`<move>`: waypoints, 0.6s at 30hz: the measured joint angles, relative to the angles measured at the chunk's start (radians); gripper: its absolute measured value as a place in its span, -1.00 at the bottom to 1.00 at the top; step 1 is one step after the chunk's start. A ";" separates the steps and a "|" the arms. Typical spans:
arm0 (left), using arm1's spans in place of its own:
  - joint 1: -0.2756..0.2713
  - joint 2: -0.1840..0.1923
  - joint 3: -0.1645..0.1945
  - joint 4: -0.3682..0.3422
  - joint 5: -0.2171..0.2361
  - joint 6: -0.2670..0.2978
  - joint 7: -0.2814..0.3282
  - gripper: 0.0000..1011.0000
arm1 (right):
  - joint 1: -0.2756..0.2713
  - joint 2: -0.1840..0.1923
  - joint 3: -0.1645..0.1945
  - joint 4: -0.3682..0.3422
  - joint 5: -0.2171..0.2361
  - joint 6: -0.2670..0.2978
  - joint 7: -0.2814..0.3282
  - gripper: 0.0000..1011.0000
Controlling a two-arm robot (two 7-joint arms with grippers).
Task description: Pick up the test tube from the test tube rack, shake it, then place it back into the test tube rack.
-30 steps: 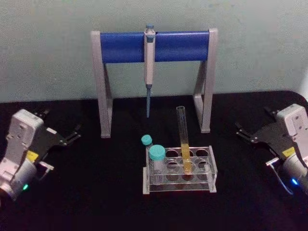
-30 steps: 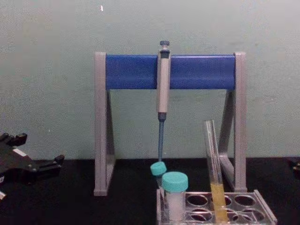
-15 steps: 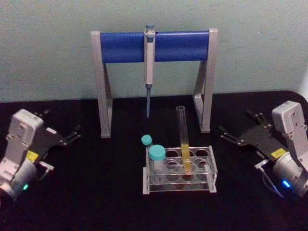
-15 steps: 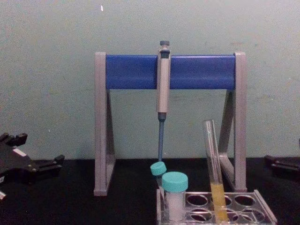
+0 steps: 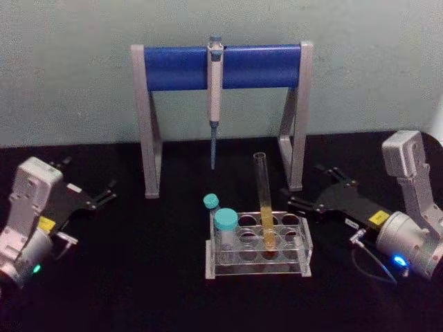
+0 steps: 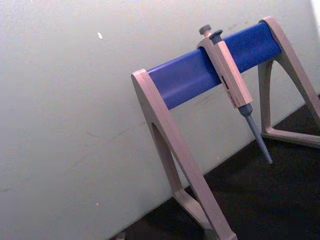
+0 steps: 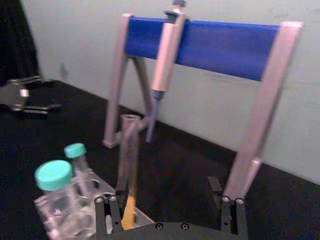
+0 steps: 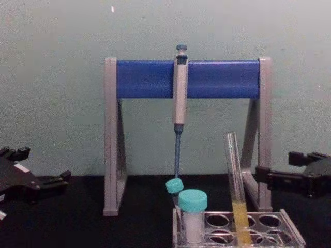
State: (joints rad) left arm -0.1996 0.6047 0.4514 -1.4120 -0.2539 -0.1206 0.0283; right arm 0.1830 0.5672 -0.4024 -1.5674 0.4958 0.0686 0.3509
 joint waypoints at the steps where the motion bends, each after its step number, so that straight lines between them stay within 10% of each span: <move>1: 0.000 0.000 0.000 0.000 0.000 0.000 0.000 1.00 | 0.003 0.000 -0.001 -0.003 0.002 0.009 0.009 0.98; 18: 0.000 0.000 0.000 0.000 0.000 0.000 0.000 1.00 | 0.118 -0.042 -0.062 0.044 0.004 0.156 0.124 0.98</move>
State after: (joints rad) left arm -0.1996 0.6047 0.4514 -1.4119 -0.2539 -0.1205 0.0283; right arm 0.3009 0.5250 -0.4642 -1.5233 0.5002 0.2247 0.4751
